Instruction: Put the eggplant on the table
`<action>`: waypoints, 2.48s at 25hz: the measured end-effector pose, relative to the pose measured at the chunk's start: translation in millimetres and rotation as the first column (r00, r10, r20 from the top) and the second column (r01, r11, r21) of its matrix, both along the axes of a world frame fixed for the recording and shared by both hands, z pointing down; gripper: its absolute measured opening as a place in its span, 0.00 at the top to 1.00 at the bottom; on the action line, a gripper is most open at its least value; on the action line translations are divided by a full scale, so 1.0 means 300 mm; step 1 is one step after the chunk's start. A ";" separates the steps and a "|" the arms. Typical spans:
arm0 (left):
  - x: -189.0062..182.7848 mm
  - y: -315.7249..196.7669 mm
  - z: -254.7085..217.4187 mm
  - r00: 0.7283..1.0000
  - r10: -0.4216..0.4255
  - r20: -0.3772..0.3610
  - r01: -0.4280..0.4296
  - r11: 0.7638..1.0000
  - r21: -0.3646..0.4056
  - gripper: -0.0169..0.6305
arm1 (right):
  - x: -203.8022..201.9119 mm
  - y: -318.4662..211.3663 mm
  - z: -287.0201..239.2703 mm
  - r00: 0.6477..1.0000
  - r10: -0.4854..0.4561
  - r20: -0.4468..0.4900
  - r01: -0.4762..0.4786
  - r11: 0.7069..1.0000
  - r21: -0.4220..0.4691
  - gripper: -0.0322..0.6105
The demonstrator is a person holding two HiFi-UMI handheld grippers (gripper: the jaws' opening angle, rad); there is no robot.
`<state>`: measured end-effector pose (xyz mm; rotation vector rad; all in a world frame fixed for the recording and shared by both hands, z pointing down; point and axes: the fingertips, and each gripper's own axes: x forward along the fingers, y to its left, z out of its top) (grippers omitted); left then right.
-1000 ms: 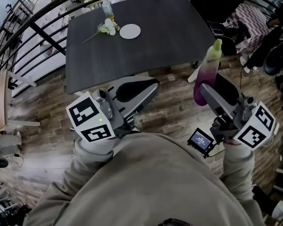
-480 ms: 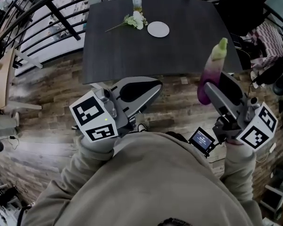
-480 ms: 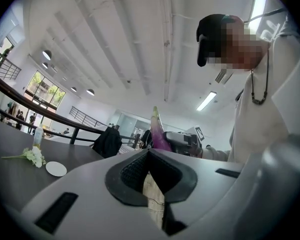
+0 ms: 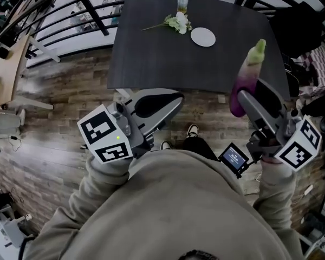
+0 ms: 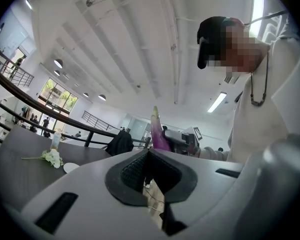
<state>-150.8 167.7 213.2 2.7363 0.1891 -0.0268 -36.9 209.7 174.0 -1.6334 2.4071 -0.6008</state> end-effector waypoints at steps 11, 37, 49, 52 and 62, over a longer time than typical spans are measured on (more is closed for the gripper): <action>-0.034 -0.021 -0.016 0.995 -0.098 0.000 0.098 0.995 0.006 0.96 | -0.008 -0.066 -0.015 0.995 -0.104 0.001 0.104 0.994 0.018 0.63; 0.778 -0.156 0.008 0.995 -0.023 0.093 0.020 0.999 0.025 0.96 | 0.796 -0.115 0.089 0.994 0.018 0.109 -0.021 1.000 0.020 0.63; 0.905 -0.206 0.020 0.988 0.033 0.151 -0.043 0.997 0.065 0.96 | 0.962 0.004 0.158 0.976 0.154 0.155 -0.158 0.987 0.014 0.63; 0.932 -0.215 0.026 0.989 0.069 0.135 -0.077 0.995 0.060 0.96 | 0.966 0.000 0.145 0.973 0.183 0.142 -0.188 0.982 0.022 0.63; 0.963 -0.277 -0.033 0.985 0.158 0.074 -0.162 0.985 0.051 0.96 | 0.954 -0.043 0.060 0.967 0.239 0.091 -0.242 0.970 0.029 0.63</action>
